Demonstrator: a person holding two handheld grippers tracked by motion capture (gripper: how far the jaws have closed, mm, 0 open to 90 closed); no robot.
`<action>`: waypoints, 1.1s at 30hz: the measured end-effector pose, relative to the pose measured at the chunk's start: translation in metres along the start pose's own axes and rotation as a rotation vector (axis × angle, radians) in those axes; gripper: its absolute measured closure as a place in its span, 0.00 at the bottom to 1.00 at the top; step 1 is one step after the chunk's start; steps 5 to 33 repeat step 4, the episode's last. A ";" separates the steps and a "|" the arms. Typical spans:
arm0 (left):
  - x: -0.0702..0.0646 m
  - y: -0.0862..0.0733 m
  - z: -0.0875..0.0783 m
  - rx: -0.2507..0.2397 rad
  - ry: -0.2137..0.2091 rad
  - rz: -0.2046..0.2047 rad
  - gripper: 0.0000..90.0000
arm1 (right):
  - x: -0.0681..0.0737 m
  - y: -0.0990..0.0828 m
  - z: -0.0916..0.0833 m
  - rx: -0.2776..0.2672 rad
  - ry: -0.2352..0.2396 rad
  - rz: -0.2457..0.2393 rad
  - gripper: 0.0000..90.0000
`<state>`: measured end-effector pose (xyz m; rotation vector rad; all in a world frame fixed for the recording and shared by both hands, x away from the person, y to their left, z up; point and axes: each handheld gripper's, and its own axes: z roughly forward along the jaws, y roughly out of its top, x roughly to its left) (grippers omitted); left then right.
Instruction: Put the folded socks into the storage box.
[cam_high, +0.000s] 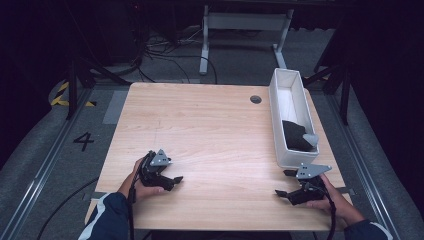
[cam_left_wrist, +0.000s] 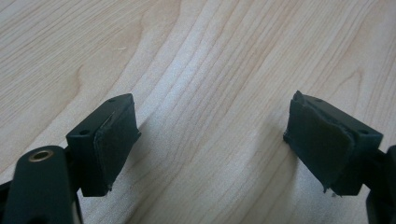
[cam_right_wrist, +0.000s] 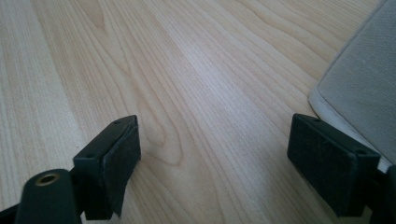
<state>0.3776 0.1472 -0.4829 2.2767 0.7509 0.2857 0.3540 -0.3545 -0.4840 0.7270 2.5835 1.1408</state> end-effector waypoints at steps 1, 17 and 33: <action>0.000 0.000 0.000 0.000 0.000 0.000 0.19 | 0.000 0.000 0.000 0.000 0.000 0.000 0.20; 0.000 0.000 0.000 0.000 0.000 0.000 0.19 | 0.000 0.000 0.000 0.000 0.000 0.000 0.20; 0.000 0.000 0.000 0.000 0.000 0.000 0.19 | 0.000 0.000 0.000 0.000 0.000 0.000 0.20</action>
